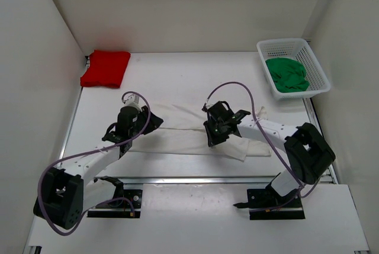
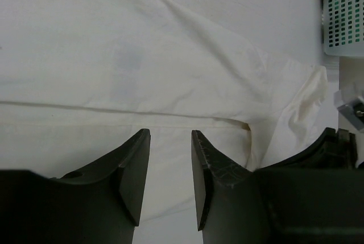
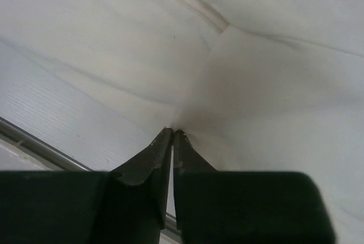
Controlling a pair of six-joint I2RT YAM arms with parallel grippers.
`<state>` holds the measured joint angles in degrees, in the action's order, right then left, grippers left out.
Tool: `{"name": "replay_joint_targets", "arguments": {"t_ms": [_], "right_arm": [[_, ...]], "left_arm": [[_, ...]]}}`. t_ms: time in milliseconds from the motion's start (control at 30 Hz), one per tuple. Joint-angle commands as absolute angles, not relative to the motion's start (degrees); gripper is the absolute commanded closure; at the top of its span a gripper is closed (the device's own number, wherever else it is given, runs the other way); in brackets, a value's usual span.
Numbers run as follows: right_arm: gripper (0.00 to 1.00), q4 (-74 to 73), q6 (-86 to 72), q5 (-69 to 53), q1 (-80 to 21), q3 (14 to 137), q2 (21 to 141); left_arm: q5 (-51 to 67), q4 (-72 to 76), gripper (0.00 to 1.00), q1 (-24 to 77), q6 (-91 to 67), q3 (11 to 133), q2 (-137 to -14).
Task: Fold and stack the t-shirts
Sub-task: Fold the other side of the tshirt into a rectangle
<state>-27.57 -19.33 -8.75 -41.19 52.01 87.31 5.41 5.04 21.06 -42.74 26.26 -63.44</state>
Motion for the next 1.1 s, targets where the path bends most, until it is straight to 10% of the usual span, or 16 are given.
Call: {"name": "replay_joint_targets", "arguments": {"t_ms": [0, 200, 600, 1067], "right_arm": [[0.91, -26.20, -20.04, -10.20, -42.45, 53.27, 89.29], [0.74, -26.54, -20.21, -9.84, -38.77, 53.00, 82.99], [0.74, -17.05, -23.12, -2.65, -7.49, 48.33, 74.69], [0.64, -26.45, -19.16, 15.46, -14.06, 56.25, 85.17]], "left_arm": [[6.68, 5.01, 0.54, 20.13, -42.80, 26.10, -61.26], [6.77, 5.62, 0.54, 20.74, -42.80, 25.75, -61.17], [6.85, 10.63, 0.53, 25.41, -44.03, 36.64, -78.64], [15.12, 19.07, 0.55, 14.94, -51.50, 37.44, -92.46]]}}
